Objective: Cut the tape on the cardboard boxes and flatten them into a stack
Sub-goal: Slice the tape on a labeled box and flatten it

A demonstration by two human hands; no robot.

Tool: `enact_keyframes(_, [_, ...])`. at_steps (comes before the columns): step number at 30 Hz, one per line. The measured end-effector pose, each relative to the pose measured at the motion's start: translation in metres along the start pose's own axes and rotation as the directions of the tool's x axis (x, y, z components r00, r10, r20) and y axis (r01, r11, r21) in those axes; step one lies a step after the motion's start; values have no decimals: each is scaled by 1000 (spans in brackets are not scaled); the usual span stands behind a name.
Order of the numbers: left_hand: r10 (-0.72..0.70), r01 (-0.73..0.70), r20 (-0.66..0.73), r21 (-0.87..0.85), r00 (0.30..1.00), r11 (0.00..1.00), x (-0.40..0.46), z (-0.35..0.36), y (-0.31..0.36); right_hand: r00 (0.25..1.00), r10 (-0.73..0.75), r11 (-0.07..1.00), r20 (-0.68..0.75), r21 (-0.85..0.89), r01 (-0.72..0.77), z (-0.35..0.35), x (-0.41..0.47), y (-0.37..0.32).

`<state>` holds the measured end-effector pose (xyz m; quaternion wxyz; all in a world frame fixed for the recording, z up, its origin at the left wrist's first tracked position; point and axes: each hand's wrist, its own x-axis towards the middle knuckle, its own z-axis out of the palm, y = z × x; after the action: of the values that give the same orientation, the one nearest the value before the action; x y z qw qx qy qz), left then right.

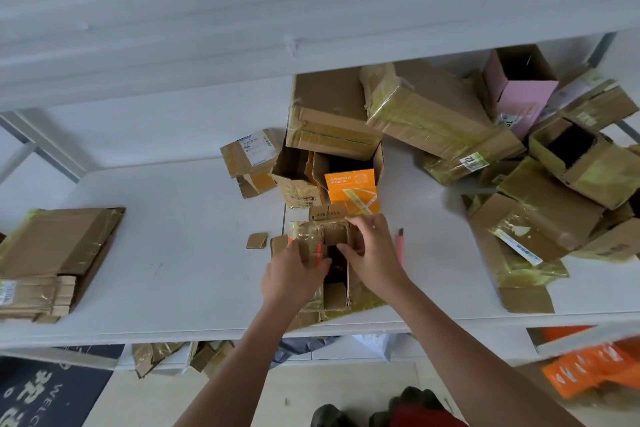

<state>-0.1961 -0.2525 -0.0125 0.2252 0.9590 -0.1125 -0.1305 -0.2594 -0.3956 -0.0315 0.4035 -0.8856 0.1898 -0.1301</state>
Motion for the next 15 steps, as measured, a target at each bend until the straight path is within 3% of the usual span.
enact_keyframes(4, [-91,92,-13,99,996,991,-4,5,15,1000,4,999,30,-47,-3,3,5,-1])
enact_keyframes(8, [-14,13,26,12,1000,1000,-3,5,9,1000,6,999,24,-44,-5,-2,5,6])
enact_keyframes(13, [50,30,225,-339,973,940,4,-22,-16,999,5,998,37,-62,-3,-8,5,11])
enact_keyframes(15, [64,34,230,-400,971,916,4,-28,-25,999,-18,998,35,-67,20,-6,4,9])
